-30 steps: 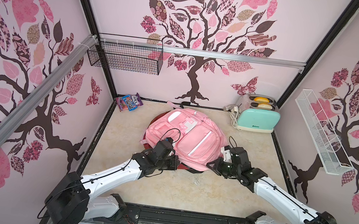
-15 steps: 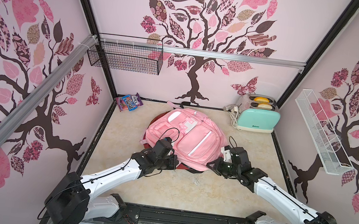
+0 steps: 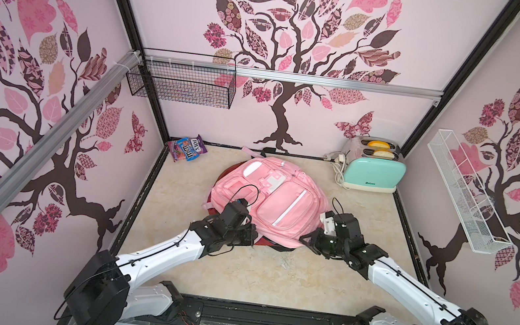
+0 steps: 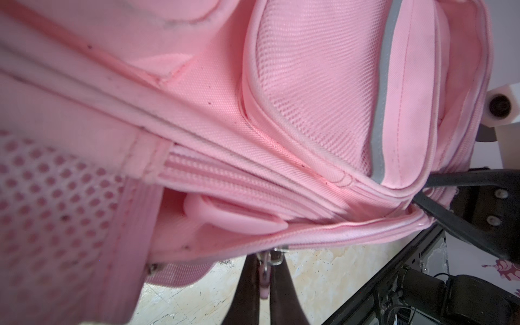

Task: Zip up the backpack
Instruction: Zip the zipper on the backpack.

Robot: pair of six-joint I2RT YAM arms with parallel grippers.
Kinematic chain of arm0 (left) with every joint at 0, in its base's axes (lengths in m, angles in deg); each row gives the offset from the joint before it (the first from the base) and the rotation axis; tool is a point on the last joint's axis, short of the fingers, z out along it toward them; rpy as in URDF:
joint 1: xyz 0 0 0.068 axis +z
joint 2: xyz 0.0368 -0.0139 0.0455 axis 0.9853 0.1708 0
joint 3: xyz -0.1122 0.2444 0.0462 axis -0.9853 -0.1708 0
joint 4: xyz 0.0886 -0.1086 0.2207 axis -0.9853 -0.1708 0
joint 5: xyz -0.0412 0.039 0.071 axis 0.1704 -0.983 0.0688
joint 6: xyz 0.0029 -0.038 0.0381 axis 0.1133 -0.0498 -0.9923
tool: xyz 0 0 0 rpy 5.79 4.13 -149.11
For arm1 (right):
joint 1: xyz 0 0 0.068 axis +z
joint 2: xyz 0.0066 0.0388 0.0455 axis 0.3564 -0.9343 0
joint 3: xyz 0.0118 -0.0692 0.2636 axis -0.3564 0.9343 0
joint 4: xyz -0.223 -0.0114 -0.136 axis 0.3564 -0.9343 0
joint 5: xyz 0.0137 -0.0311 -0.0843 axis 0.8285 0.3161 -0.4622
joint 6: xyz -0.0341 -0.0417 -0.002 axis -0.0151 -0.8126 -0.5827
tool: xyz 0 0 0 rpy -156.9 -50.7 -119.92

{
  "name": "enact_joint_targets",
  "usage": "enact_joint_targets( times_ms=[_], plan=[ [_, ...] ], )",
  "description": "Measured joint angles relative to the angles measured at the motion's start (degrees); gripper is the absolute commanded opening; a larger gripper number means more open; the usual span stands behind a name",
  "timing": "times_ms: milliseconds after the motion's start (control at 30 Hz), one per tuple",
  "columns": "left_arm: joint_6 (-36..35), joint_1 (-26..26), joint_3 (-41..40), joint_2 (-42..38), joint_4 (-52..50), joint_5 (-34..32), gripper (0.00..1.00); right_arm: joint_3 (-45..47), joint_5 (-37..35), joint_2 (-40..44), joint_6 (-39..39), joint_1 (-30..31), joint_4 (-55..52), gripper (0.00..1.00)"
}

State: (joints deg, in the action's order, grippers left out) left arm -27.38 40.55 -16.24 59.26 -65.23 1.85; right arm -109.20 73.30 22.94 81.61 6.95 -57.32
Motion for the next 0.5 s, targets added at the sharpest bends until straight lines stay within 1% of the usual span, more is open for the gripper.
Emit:
enact_joint_targets(
  times_ms=[500],
  plan=[
    [0.0, 1.0, 0.0, -0.1, -0.3, -0.1, 0.00, 0.1, 0.0, 0.1, 0.0, -0.1, 0.0, 0.00]
  ],
)
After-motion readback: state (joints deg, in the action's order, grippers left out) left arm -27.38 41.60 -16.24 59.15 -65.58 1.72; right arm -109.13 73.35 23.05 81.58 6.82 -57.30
